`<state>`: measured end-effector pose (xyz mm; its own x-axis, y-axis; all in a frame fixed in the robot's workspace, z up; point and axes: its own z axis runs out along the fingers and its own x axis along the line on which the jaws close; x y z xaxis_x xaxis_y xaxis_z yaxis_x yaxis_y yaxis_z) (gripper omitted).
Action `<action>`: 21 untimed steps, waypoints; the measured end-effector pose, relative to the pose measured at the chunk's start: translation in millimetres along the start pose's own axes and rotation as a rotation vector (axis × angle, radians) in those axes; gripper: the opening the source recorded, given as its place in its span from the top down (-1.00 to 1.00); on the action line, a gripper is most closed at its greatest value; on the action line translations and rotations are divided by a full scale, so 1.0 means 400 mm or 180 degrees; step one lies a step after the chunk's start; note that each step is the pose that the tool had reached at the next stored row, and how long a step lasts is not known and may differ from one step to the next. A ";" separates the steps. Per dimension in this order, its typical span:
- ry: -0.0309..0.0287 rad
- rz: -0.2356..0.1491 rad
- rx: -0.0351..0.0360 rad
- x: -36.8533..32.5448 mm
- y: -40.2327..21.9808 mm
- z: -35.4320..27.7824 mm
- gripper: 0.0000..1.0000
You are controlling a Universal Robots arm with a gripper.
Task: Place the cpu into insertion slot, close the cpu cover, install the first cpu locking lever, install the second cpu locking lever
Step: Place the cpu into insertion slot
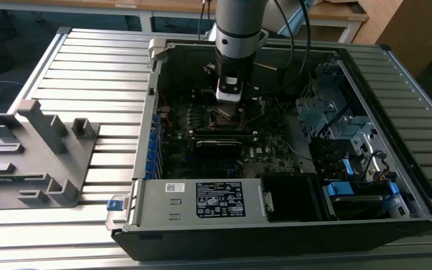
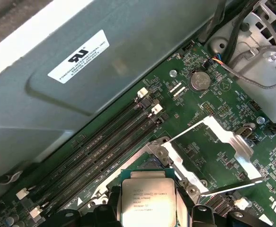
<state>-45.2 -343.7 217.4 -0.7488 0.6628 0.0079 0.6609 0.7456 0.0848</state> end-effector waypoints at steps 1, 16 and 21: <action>-0.0001 0.0009 0.0000 0.000 0.000 0.000 -0.08; -0.0032 0.0374 -0.0003 0.000 0.000 0.001 -0.08; -0.0032 0.0374 -0.0003 0.000 0.000 0.001 -0.08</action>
<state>-45.2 -343.7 217.1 -0.6655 0.7463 0.0079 0.7441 0.6626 0.0848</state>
